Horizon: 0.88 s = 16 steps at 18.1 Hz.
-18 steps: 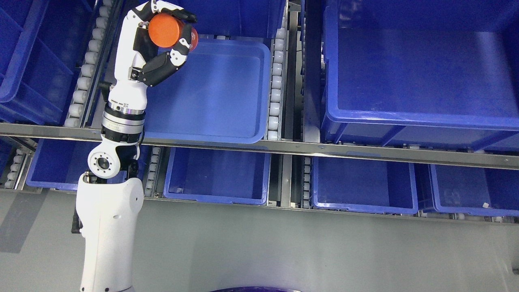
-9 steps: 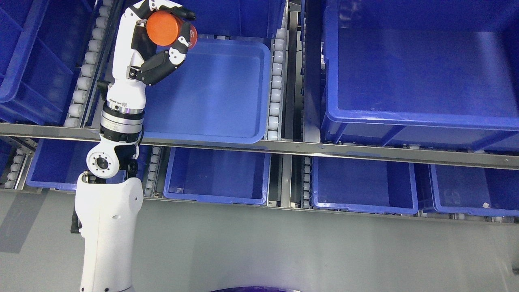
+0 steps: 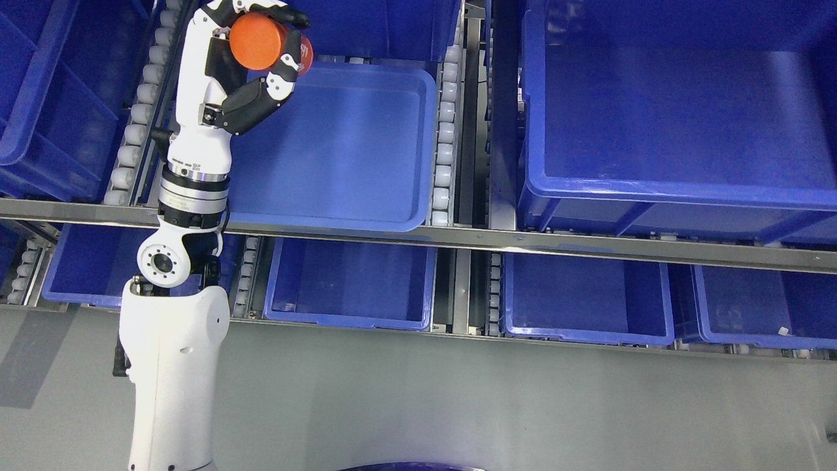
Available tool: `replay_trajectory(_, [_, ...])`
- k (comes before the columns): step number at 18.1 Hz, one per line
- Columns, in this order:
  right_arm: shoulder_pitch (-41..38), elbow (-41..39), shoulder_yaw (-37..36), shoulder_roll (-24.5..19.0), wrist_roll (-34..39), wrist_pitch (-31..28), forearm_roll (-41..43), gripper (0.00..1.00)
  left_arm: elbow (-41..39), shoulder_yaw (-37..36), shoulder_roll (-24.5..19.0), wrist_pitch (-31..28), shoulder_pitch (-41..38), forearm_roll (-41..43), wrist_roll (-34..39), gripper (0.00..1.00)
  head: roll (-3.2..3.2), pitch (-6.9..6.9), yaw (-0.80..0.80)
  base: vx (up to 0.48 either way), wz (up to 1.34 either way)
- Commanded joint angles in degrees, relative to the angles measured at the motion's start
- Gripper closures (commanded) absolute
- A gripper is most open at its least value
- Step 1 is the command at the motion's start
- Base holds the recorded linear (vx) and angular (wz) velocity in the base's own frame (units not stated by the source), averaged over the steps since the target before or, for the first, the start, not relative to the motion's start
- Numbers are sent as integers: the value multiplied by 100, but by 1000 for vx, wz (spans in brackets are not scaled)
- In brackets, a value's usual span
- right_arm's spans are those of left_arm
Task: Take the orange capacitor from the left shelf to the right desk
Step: 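Hold the capacitor raised in the left hand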
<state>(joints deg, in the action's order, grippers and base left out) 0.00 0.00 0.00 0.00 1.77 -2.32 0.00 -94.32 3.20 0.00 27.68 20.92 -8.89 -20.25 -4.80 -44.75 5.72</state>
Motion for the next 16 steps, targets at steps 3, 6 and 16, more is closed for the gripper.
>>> replay_trajectory(3, [-193,-132,-70,100,-1,4,0,0,-25,22,-100,-17,0,1,57,99,0,0,0,0,0])
replay_trajectory(6, [-193,-132,-62,100,-1,4,0,0,-25,22,-100,-17,0,1,57,99,0,0,0,0,0])
replay_trajectory(16, [-193,-132,-70,100,-1,4,0,0,-25,22,-100,-44,27,1,57,99,0,0,0,0,0])
